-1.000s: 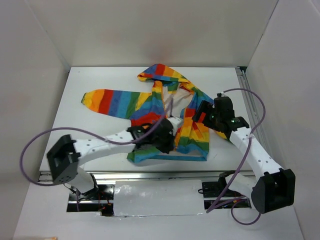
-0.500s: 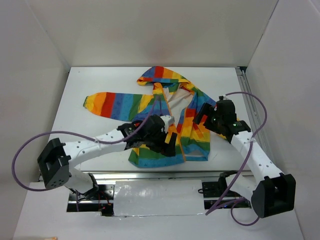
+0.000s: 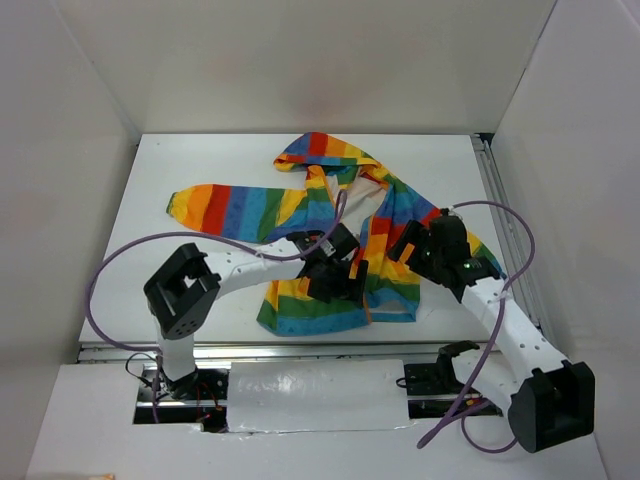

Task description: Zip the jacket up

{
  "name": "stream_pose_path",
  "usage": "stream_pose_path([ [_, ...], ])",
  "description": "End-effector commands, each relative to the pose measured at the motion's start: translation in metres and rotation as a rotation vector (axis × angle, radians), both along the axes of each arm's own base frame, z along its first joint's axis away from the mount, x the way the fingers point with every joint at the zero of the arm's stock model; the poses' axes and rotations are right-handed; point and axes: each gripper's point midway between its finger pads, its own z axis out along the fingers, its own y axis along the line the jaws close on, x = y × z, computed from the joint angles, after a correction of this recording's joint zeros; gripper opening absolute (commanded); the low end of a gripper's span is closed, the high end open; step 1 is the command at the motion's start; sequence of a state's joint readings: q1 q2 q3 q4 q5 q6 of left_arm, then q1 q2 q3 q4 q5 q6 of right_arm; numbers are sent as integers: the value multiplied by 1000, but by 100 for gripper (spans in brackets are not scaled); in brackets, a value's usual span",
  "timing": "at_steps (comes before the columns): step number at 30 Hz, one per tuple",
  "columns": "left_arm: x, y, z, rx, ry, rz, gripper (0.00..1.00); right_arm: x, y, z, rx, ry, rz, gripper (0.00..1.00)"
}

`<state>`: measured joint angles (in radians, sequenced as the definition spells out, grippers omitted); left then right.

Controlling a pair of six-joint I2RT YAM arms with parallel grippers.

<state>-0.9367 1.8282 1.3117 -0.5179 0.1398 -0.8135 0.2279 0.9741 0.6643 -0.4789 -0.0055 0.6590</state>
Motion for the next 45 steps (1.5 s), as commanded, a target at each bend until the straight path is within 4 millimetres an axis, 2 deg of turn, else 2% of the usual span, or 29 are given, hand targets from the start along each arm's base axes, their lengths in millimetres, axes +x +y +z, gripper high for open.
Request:
stream_pose_path([
  [1, 5, -1, -8, 61, 39, 81, 99, 6, -9, 16, -1, -68, -52, 100],
  [4, 5, 5, -28, 156, 72, 117, 99, 4, -8, 17, 9, -82, -47, 100],
  [7, 4, 4, -40, 178, 91, 104, 93, 2, -7, 15, 22, -83, -38, 100],
  [10, 6, 3, -45, 198, 87, 110, 71, 2, -7, 14, 18, -86, -34, 100],
  [13, 10, 9, -46, 223, 68, 123, 38, 0, 1, 13, 34, -87, 15, 100],
  [14, 12, 11, -45, 227, 68, 135, 18, -1, 7, 15, 43, -100, 60, 100],
  [16, 11, 14, -43, 225, 63, 138, 1, -4, 21, 18, 51, -117, 145, 100],
  [20, 18, 22, -41, 201, 37, 140, 0, -12, 58, 25, 63, -167, 365, 100],
  [21, 17, 27, -44, 207, 37, 136, 0, -14, 63, 24, 64, -160, 388, 100],
  [23, 20, 31, -36, 188, 16, 140, 0, -20, 77, 19, 61, -132, 438, 100],
  [24, 16, 38, -40, 197, 20, 135, 0, -21, 79, 14, 56, -110, 445, 100],
  [25, 19, 38, -30, 166, -5, 135, 0, -23, 82, 2, 56, -58, 442, 100],
  [26, 15, 48, -34, 176, -7, 122, 0, -23, 84, -4, 55, -31, 441, 100],
  [27, 15, 49, -23, 143, -29, 114, 0, -21, 83, -19, 37, 20, 425, 100],
  [28, 18, 49, -21, 114, -58, 88, 0, -19, 83, -26, 42, 48, 395, 100],
  [29, 10, 53, -23, 99, -49, 60, 0, -15, 82, -31, 37, 66, 376, 100],
  [30, 9, 54, -13, 70, -67, 55, 0, -11, 81, -44, 31, 115, 343, 99],
  [31, 5, 59, -18, 69, -70, 44, 0, -7, 80, -49, 29, 137, 323, 99],
  [32, 5, 59, -10, 47, -87, 39, 0, 0, 78, -57, 24, 166, 301, 99],
  [37, -2, 74, -21, 66, -103, -5, 0, 34, 66, -75, -16, 225, 192, 98],
  [38, -4, 75, -24, 66, -97, -20, 0, 47, 66, -78, -22, 238, 176, 98],
  [43, -11, 86, -39, 109, -63, -37, 0, 92, 61, -85, -56, 247, 104, 98],
  [45, -13, 86, -37, 86, -39, -44, 0, 114, 62, -83, -50, 234, 90, 98],
])
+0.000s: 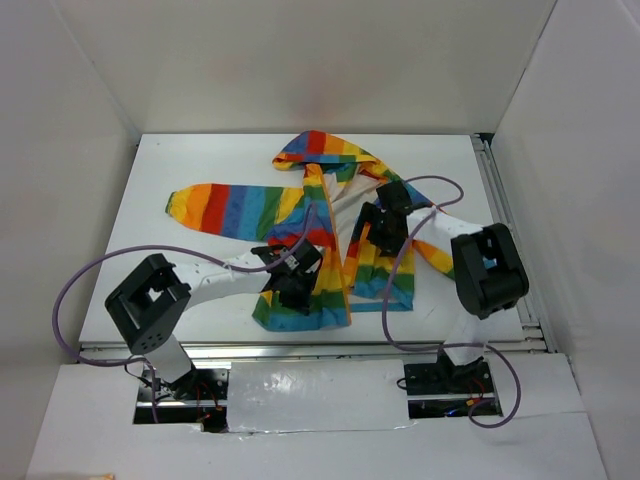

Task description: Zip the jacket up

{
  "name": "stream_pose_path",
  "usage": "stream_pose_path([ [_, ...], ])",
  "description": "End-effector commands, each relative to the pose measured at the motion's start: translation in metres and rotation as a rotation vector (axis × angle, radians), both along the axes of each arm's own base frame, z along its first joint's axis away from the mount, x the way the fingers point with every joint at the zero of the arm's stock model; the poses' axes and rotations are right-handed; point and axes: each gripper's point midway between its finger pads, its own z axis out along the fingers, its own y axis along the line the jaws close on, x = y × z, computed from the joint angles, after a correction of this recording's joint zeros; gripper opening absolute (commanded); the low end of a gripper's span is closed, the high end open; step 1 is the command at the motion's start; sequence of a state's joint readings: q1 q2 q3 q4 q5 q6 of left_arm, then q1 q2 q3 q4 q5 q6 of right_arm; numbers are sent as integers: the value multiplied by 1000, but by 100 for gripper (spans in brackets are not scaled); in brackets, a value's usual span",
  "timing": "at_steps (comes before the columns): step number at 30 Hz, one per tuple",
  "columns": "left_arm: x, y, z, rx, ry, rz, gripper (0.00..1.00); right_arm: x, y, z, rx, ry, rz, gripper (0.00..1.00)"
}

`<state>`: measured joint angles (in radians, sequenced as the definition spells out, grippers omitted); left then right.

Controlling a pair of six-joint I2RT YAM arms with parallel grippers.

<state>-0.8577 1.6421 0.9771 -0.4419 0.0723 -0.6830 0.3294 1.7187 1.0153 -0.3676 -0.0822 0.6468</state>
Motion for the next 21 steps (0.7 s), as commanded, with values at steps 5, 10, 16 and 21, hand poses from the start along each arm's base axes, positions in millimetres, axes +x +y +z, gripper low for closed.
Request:
stream_pose_path([
  [5, -6, 0, 18, -111, 22, -38, 11, 69, -4, 14, -45, -89, -66, 99],
  [10, -2, -26, 54, -273, 19, -74, 93, 56, 8, 42, -46, -175, -11, 100],
  [16, 5, -61, 58, -251, 29, -88, 99, 32, -8, 93, -2, -317, -69, 100],
  [21, 10, -77, 28, -108, 100, -19, 99, 8, -49, 135, -10, -434, -213, 100],
])
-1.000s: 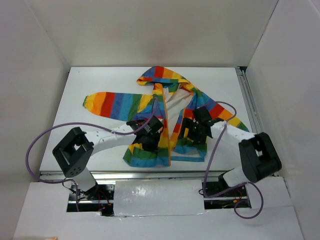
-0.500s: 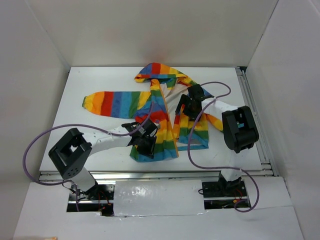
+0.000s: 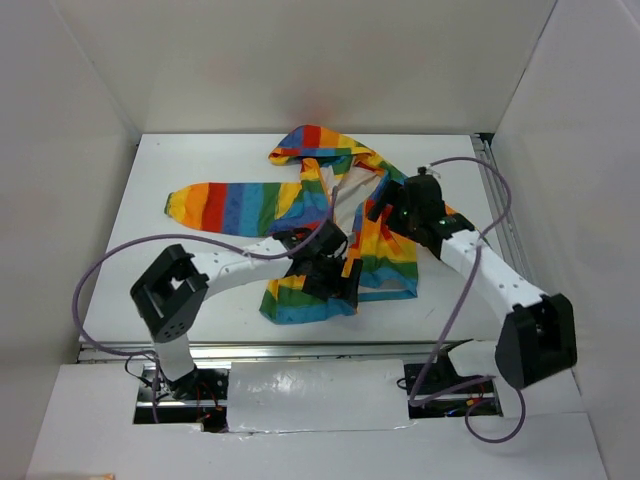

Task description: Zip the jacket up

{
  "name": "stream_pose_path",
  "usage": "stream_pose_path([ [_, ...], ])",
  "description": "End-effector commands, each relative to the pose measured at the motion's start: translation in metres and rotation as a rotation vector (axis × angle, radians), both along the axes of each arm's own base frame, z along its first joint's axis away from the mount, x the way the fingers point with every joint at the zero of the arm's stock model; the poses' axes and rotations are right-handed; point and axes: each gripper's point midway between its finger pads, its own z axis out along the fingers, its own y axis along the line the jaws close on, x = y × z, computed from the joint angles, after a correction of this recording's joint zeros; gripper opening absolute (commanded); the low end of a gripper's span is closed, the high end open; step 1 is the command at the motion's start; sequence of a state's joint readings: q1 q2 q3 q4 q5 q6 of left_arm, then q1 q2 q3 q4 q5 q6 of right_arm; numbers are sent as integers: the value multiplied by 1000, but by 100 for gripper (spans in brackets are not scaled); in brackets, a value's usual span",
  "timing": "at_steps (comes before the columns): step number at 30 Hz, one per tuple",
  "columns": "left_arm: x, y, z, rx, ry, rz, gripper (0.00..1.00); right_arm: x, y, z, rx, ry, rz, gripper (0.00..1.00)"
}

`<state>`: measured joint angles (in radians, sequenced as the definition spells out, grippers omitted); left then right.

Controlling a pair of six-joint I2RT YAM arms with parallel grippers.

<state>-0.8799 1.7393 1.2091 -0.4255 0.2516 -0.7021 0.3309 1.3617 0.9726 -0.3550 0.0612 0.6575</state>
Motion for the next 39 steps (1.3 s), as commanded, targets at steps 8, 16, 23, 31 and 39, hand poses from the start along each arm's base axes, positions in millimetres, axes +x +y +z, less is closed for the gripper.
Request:
stream_pose_path([
  [8, 4, 7, -49, 353, 151, 241, 99, -19, -50, 43, 32, -170, -178, 100],
  [16, -4, 26, -43, 406, 171, 340, 99, -25, -59, 54, 33, -217, -204, 100],
  [23, -1, 14, -46, 394, 168, 322, 99, -26, -59, 52, 33, -214, -197, 100],
  [31, 4, 4, -52, 407, 163, 317, 99, -27, -65, 46, 14, -201, -221, 100],
  [39, -10, 18, -79, 551, 212, 374, 99, -29, -70, 45, 5, -201, -250, 100],
])
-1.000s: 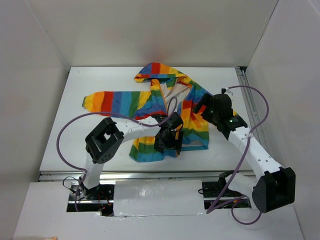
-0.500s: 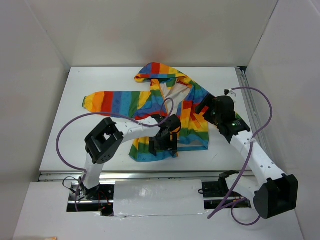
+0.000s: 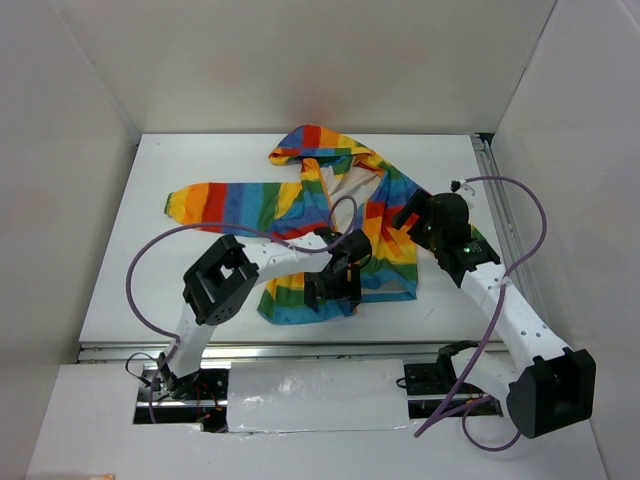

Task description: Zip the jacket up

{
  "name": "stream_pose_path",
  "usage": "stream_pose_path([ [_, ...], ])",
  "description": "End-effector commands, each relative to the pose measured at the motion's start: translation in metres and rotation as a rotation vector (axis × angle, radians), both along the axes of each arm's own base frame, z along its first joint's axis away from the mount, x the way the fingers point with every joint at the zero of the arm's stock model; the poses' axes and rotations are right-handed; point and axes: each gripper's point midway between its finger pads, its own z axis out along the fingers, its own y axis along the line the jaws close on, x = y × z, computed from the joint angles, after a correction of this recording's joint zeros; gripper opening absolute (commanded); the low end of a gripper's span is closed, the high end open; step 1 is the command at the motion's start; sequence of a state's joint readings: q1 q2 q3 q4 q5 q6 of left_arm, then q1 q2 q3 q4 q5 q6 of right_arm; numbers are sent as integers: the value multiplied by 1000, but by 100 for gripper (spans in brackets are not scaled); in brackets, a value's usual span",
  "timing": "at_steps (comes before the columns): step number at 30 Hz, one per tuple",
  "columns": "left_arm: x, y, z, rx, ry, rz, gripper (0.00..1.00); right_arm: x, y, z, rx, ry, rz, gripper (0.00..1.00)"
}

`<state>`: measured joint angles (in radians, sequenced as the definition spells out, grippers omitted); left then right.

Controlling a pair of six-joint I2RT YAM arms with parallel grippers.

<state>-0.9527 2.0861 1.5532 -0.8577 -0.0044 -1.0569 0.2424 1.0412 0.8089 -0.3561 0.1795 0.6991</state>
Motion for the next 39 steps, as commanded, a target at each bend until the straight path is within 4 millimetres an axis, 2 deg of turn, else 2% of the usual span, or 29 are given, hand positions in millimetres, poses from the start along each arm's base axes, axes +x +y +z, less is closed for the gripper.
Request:
stream_pose_path([
  [1, -9, 8, -20, 87, 30, 28, 99, 1, -9, 7, -3, -32, -46, 100],
  [6, -11, 3, -29, 79, 39, 23, 98, 0, -11, 2, -11, -21, -56, 100],
  [9, -14, 16, -29, 181, 34, 95, 91, 0, -13, 0, -16, -12, -67, 100],
  [13, -17, 36, -41, 336, 42, 163, 93, 0, -16, -2, -21, -9, -81, 100],
  [16, -19, 40, -46, 357, 44, 166, 95, 0, -20, -2, -30, -9, -99, 100],
  [18, -22, 43, -48, 365, 40, 170, 92, 0, -21, -3, -35, -5, -105, 100],
  [24, -22, 52, -51, 400, 26, 170, 63, 0, -23, -3, -37, -5, -112, 100],
  [26, -18, 47, -52, 364, 19, 142, 52, 0, -22, -2, -34, -11, -103, 100],
  [27, -18, 46, -51, 341, 18, 132, 39, -1, -21, -3, -33, -12, -93, 100],
  [28, -18, 45, -51, 329, 16, 119, 13, -2, -18, -4, -27, -8, -75, 100],
  [29, -15, 44, -52, 308, 9, 118, 8, -1, -14, -2, -21, -21, -54, 100],
  [31, -11, 42, -44, 272, -11, 106, 0, -4, -2, -8, -22, -14, 32, 100],
  [32, -10, 47, -43, 271, -10, 101, 0, -4, 3, -7, -23, -22, 58, 100],
  [33, -5, 42, -34, 229, -41, 99, 0, -6, 10, -8, -36, -18, 95, 100],
  [36, 3, 44, -15, 170, -104, 91, 0, -8, 27, -13, -63, 23, 171, 100],
  [38, 3, 50, 2, 127, -144, 89, 0, -10, 37, -21, -94, 81, 213, 100],
  [39, 7, 45, 7, 85, -177, 78, 0, -14, 48, -25, -109, 102, 245, 100],
])
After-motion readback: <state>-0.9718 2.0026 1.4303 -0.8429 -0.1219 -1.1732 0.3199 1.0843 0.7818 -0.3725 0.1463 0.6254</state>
